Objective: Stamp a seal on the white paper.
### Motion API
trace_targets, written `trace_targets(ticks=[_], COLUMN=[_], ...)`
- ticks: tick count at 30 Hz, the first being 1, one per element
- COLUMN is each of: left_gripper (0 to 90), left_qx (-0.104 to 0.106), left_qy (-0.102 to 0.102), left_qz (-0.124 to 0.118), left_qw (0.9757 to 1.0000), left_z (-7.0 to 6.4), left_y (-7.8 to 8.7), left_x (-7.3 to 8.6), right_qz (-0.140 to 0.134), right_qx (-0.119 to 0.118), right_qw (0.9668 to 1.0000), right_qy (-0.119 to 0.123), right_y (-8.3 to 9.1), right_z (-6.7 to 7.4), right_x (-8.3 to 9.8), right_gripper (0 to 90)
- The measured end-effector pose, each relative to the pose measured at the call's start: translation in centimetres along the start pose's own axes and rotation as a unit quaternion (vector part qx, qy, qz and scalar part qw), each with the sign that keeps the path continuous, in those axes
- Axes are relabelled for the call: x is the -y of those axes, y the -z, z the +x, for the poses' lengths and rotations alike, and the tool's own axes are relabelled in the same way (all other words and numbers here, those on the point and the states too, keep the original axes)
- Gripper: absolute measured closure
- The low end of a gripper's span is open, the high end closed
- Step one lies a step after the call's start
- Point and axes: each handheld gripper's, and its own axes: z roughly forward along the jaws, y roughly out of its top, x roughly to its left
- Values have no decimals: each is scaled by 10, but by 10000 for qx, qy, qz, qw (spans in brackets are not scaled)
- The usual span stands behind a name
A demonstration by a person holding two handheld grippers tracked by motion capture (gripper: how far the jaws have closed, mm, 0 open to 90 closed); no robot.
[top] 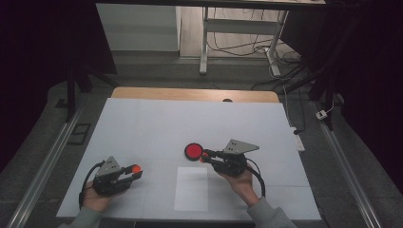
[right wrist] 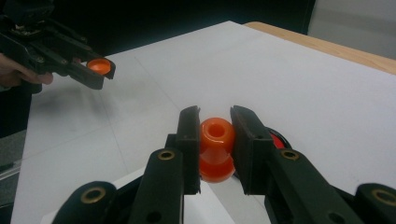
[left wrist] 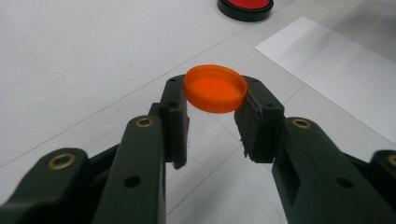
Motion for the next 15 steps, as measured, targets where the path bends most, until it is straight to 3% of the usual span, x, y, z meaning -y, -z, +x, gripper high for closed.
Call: trace_targets(ticks=[15], left_gripper=[650], left_qx=[74], left_qy=[28], left_qz=[-47], left_qw=[10000], left_z=[0], left_y=[0], left_x=[-2], right_qz=[134], right_qx=[-136], right_qw=[9998], right_qy=[105], right_y=[4], right_z=[11], right_x=[9], right_gripper=[726])
